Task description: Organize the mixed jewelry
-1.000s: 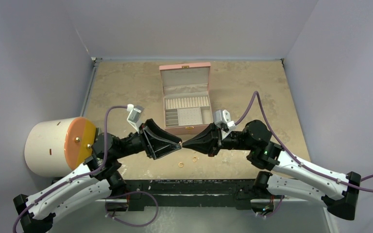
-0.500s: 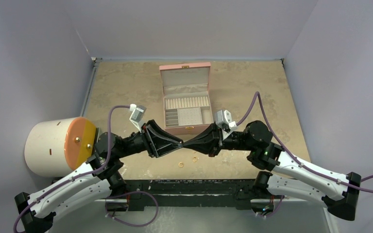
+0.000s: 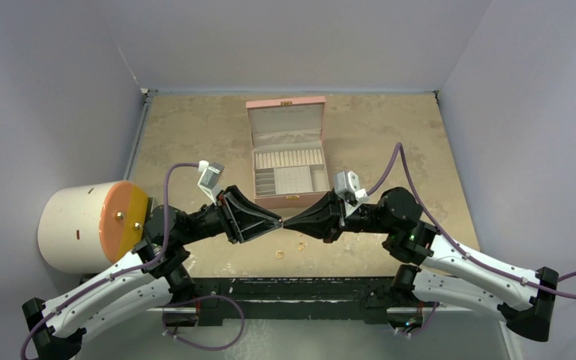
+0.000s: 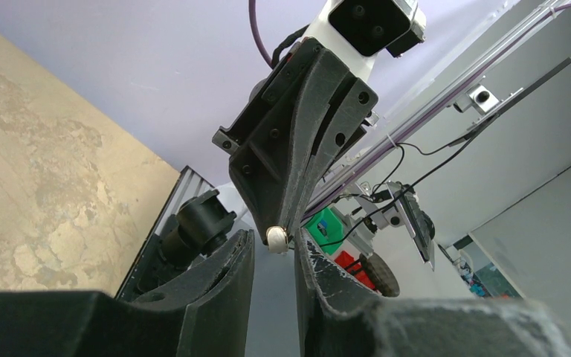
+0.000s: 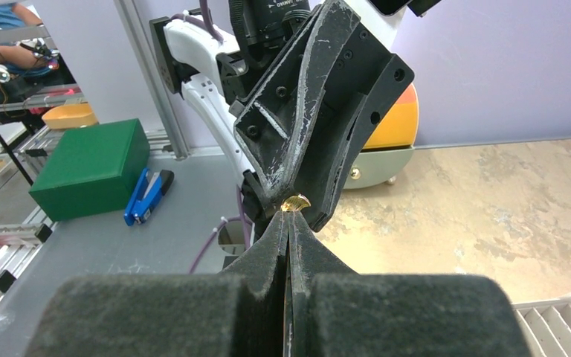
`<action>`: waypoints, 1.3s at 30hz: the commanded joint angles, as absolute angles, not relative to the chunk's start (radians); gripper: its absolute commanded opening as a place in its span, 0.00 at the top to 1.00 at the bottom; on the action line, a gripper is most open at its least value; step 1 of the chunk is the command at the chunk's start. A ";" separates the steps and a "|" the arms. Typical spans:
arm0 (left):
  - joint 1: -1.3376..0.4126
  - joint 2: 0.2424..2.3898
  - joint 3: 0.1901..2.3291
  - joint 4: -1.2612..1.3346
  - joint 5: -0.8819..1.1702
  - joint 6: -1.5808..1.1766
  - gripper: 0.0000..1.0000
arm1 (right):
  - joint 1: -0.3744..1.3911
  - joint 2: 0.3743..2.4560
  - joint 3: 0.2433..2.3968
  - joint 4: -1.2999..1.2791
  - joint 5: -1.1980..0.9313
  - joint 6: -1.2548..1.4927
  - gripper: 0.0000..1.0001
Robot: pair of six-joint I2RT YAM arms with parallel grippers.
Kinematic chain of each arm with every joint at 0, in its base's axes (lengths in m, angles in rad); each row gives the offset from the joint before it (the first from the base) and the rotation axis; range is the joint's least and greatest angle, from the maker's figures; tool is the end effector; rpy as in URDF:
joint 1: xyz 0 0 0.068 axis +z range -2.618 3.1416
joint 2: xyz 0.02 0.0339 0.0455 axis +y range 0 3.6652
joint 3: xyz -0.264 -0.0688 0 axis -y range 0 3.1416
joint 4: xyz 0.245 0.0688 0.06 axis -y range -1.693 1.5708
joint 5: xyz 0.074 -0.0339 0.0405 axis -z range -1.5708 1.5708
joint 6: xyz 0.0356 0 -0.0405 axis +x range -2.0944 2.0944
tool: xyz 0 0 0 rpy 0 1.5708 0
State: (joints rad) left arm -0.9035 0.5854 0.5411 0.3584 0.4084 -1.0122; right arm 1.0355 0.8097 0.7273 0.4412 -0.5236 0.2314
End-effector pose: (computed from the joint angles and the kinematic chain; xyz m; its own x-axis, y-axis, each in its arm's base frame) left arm 0.0810 -0.1257 0.3414 -0.7082 -0.3587 -0.6081 0.6681 -0.0620 -0.7415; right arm 0.0791 0.1684 0.3811 -0.0513 0.3029 -0.9516 -0.9986 -0.0312 0.0438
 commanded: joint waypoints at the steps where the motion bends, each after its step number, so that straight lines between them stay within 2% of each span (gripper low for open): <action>1: -0.901 0.586 0.540 0.419 0.415 -1.020 0.76 | 1.040 0.793 0.723 0.498 -0.528 0.216 1.00; 16: -0.900 0.597 0.543 0.425 0.420 -1.024 0.90 | 1.040 0.787 0.717 0.494 -0.522 0.207 1.00; 18: -0.900 0.601 0.542 0.425 0.420 -1.023 0.95 | 1.040 0.787 0.715 0.494 -0.520 0.207 1.00; 19: -0.900 0.602 0.542 0.425 0.419 -1.023 1.00 | 1.040 0.787 0.715 0.494 -0.520 0.207 1.00; 20: -0.900 0.604 0.542 0.425 0.417 -1.023 1.00 | 1.040 0.787 0.715 0.495 -0.520 0.207 1.00; 24: -0.901 0.602 0.547 0.410 0.404 -1.017 1.00 | 1.040 0.782 0.716 0.484 -0.522 0.206 0.89; 26: -0.901 0.598 0.552 0.390 0.393 -1.004 1.00 | 1.039 0.771 0.715 0.469 -0.518 0.203 0.76; 29: -0.901 0.588 0.570 0.341 0.370 -0.977 1.00 | 1.040 0.743 0.713 0.426 -0.496 0.192 0.62; 34: -0.899 0.573 0.632 0.208 0.305 -0.903 1.00 | 1.040 0.668 0.707 0.323 -0.418 0.163 0.54; 39: -0.900 0.629 0.706 0.066 0.233 -0.840 1.00 | 1.040 0.614 0.725 0.167 -0.202 0.139 0.50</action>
State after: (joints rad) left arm -0.9035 0.5953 0.6132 0.1619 0.3088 -0.9215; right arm 1.0370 0.6491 0.7109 0.2817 -0.3973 0.1738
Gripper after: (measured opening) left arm 0.114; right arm 0.490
